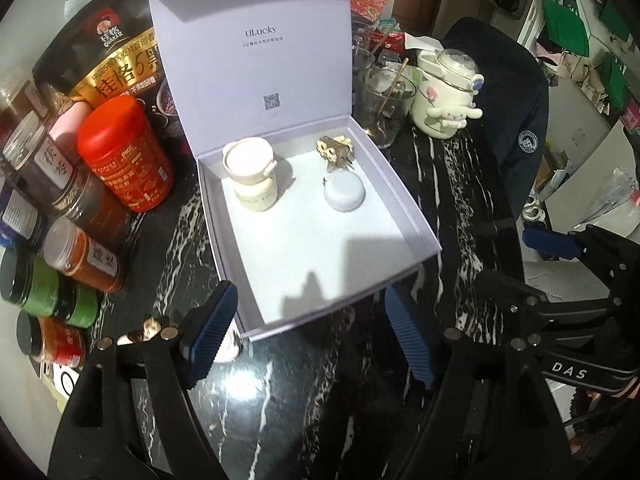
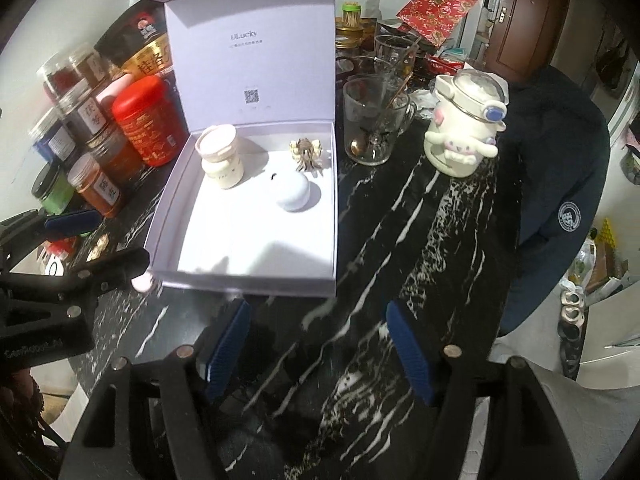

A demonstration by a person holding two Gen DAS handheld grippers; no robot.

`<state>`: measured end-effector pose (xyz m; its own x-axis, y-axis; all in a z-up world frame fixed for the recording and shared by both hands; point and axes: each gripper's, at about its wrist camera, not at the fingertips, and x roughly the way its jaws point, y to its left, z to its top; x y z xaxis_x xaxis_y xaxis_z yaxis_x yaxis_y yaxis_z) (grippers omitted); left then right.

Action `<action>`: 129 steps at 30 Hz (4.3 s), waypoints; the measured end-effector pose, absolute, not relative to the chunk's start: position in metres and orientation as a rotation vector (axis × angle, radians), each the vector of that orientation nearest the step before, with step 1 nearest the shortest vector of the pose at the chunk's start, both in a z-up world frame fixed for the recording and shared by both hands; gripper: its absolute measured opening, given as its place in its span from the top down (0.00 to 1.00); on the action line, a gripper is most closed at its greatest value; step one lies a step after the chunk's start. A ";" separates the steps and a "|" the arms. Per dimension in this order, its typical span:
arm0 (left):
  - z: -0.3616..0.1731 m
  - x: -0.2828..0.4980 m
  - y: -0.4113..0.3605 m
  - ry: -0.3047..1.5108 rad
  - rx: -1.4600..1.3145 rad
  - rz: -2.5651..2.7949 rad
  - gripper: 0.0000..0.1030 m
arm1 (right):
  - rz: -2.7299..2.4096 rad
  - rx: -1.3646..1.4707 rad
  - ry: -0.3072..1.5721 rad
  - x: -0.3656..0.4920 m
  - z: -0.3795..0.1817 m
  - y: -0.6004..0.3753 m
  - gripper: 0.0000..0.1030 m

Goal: Organize objects
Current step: 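Withdraw both tools from the box back toward the figurine jar, then grasp the labelled pink compact with the left tool while the right tool grasps the figurine jar lid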

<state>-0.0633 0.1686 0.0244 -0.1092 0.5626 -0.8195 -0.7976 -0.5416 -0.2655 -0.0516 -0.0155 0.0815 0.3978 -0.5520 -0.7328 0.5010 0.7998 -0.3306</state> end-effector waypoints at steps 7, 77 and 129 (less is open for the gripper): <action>0.023 -0.042 0.153 0.323 -1.153 1.779 0.27 | -0.664 -0.054 0.952 -0.071 0.072 -0.002 0.30; -0.091 -0.163 -0.012 0.147 -1.508 1.893 0.27 | -0.445 -0.086 1.146 0.117 -0.036 0.099 0.30; -0.171 -0.224 0.048 0.266 -1.581 1.728 0.27 | -0.407 0.108 1.161 0.189 -0.062 0.072 0.50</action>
<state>-0.2238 0.0476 -0.1709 0.0607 0.3887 -0.9193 -0.6475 -0.6856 -0.3327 0.1890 0.0718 -0.0619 0.3349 -0.2560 -0.9068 0.3661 0.9221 -0.1251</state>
